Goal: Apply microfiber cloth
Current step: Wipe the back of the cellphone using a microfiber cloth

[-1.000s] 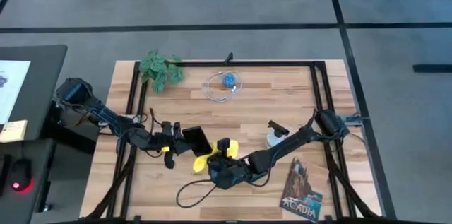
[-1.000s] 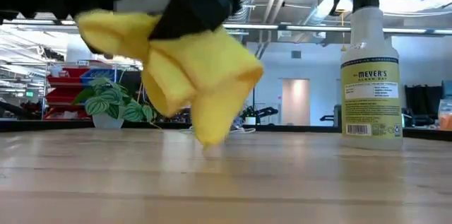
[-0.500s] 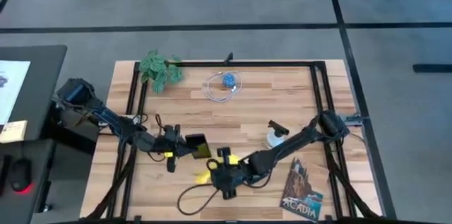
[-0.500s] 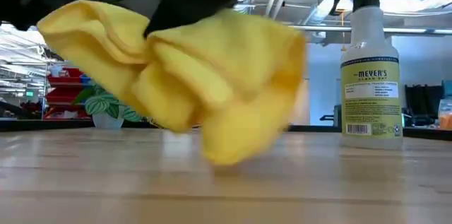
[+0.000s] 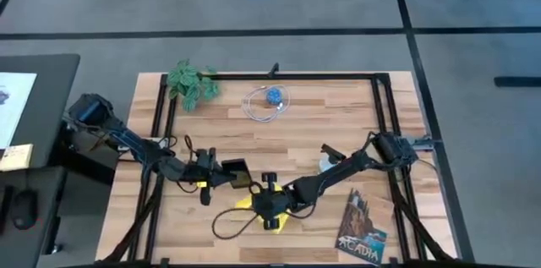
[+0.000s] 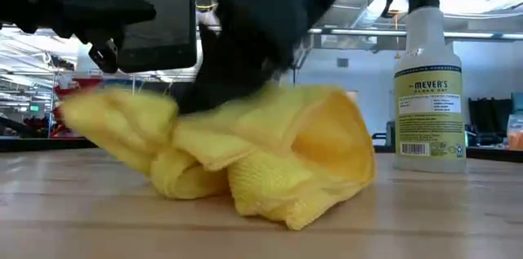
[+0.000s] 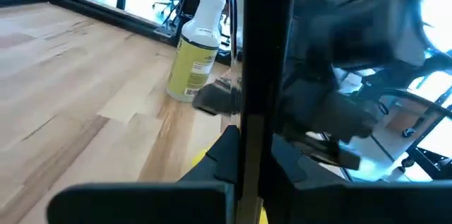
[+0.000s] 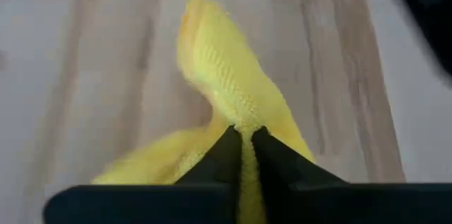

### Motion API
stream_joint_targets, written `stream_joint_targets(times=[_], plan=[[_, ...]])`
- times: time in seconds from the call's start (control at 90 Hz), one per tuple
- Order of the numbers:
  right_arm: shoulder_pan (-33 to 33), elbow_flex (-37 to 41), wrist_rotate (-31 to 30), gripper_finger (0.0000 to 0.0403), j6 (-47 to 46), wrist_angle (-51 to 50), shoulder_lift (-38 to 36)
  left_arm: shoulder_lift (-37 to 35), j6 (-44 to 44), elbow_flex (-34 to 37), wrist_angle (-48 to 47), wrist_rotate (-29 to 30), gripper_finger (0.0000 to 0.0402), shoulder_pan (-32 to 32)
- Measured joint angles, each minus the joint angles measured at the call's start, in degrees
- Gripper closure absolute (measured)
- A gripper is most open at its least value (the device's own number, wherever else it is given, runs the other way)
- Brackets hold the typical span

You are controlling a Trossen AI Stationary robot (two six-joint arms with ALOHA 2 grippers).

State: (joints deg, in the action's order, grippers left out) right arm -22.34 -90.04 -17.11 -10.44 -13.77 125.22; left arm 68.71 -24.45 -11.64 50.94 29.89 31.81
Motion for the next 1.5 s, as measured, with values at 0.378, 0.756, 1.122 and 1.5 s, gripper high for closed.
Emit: stream_joint_targets(times=[0.378,0.756,1.122,1.5], plan=[[1.92,-1.24,-2.02,0.0164,-12.8,-10.78,-11.83,-0.02,4.39,0.02,-0.48,-2.91,0.0392,0.11],[4.69,-1.15,-5.86,0.0183,-8.25,5.44,-12.44,-0.02,9.58,-1.73,-1.89,-6.49,0.039,1.07],[4.13,-1.15,-3.16,0.0383,-2.84,10.39,-11.51,-0.09,12.67,-4.5,-6.75,-6.13,0.0386,1.52],[1.55,-1.17,-15.33,0.0385,-3.62,-1.99,-13.56,-0.04,13.93,-4.46,-8.9,-7.76,0.0276,1.61]])
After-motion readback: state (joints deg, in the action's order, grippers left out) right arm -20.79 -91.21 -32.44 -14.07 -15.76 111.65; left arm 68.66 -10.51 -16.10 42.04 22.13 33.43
